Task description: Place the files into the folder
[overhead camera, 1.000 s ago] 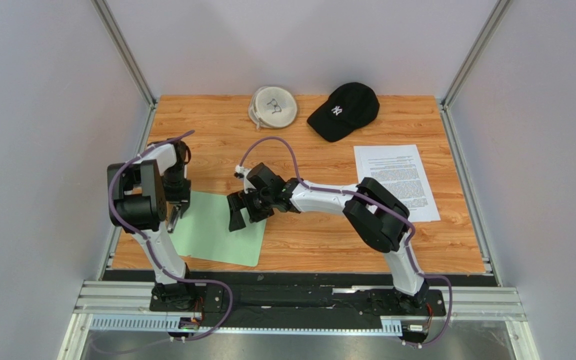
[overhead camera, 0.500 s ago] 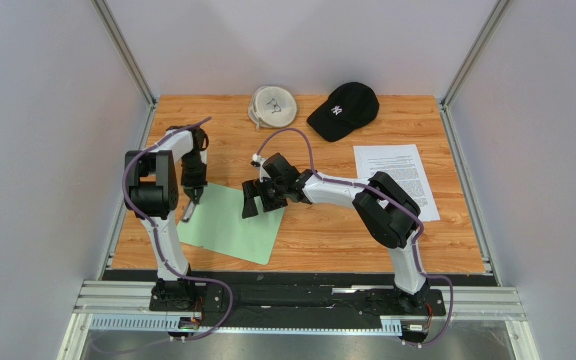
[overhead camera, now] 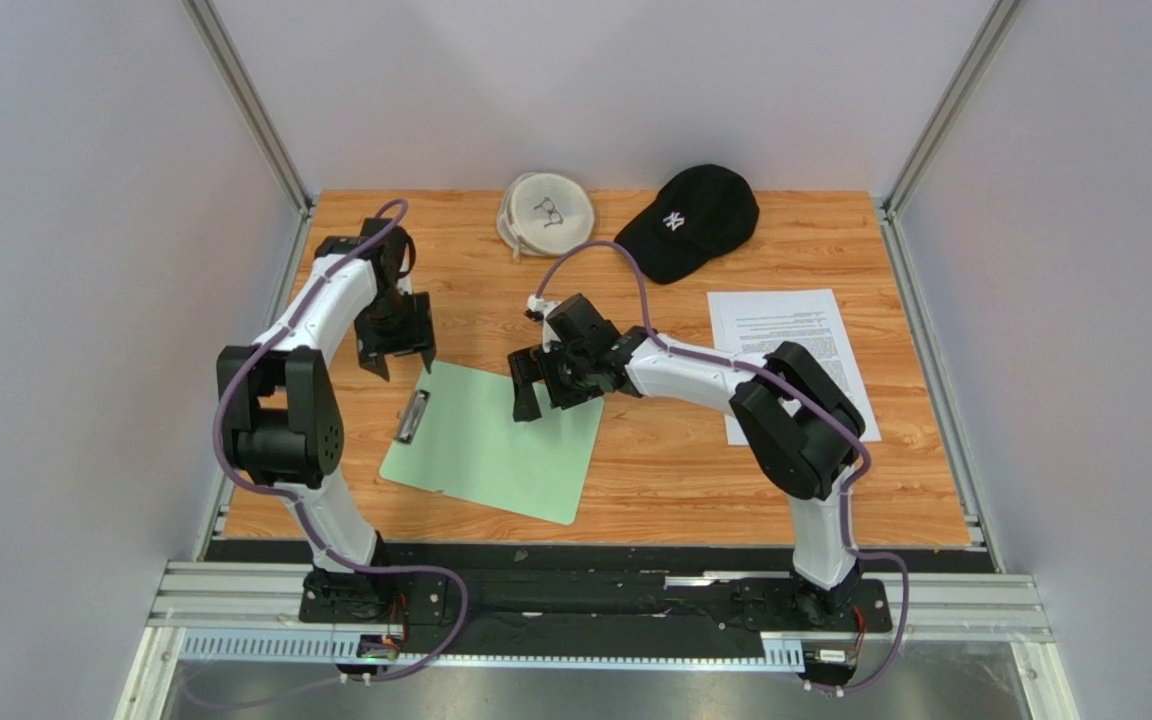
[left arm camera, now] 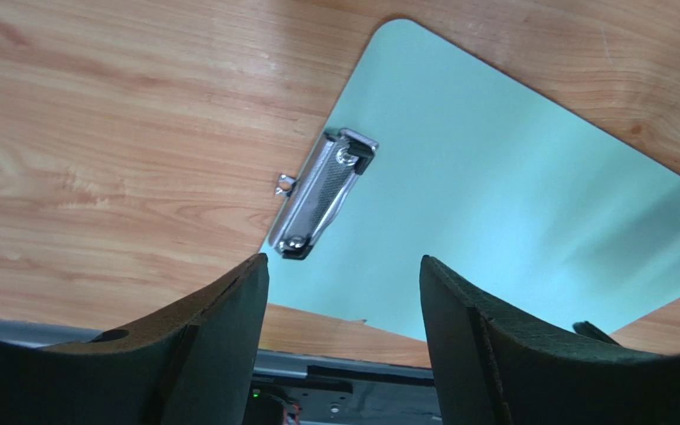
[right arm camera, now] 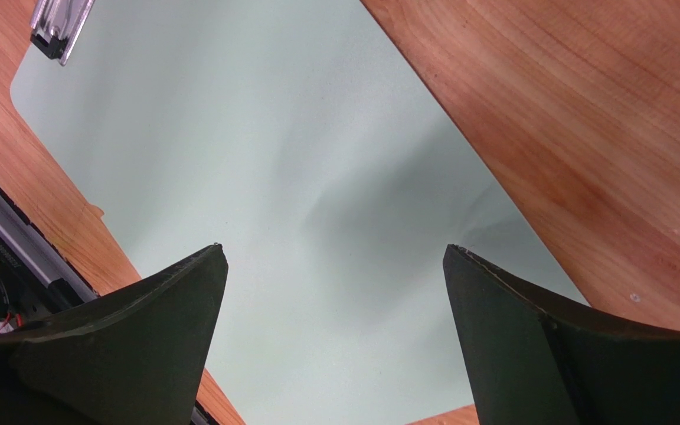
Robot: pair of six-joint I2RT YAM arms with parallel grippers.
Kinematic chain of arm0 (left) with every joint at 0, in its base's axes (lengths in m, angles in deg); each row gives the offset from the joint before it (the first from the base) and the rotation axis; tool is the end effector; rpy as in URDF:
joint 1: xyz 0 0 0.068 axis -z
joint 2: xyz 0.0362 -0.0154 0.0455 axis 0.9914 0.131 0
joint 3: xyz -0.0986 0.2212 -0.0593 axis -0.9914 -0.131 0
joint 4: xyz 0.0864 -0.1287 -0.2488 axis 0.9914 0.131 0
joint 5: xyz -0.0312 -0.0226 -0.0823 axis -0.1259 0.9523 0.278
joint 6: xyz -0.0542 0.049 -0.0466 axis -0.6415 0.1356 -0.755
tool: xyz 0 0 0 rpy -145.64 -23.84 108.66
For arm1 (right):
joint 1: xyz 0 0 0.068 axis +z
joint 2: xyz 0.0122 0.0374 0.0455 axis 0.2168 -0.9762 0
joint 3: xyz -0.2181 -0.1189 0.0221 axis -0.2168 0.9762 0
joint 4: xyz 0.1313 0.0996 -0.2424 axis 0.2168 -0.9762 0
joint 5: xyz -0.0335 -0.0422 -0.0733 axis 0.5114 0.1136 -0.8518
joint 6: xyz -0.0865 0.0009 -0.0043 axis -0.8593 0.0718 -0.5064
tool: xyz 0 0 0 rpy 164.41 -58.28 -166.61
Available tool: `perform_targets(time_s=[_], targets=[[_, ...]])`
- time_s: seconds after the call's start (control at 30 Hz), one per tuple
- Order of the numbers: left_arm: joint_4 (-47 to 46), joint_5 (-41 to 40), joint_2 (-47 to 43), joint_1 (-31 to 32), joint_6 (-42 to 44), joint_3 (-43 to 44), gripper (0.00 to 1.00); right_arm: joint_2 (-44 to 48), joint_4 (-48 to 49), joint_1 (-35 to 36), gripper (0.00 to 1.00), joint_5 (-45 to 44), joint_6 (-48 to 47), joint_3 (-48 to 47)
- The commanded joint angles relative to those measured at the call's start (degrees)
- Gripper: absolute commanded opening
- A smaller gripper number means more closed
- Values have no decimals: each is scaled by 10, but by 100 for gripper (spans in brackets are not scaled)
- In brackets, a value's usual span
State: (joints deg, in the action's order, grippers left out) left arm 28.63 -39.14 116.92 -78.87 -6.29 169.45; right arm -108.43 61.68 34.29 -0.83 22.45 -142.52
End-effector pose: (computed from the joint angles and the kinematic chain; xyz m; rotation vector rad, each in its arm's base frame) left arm 0.3739 -0.0222 0.1571 -0.4113 2.9772 -0.0159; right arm 0.3057 0.3527 0.0983 -0.6730 2.5474 0.7699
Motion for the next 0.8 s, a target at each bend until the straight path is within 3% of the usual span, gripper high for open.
perform_targets(time_s=[0.0,0.1,0.43,0.5,0.77], targets=[[28,-49,19,-3,6,-4,73,57,-19,2,98,-13,-12,18],[12,-50,48,-3,5,-28,73,81,-6,3,98,2,3,59],[5,-88,96,-3,27,-33,59,111,4,2,98,-26,25,115],[14,-63,109,-3,33,-30,50,114,4,0,98,-36,25,117],[-4,3,131,-2,44,-51,42,101,5,-22,98,-40,26,106]])
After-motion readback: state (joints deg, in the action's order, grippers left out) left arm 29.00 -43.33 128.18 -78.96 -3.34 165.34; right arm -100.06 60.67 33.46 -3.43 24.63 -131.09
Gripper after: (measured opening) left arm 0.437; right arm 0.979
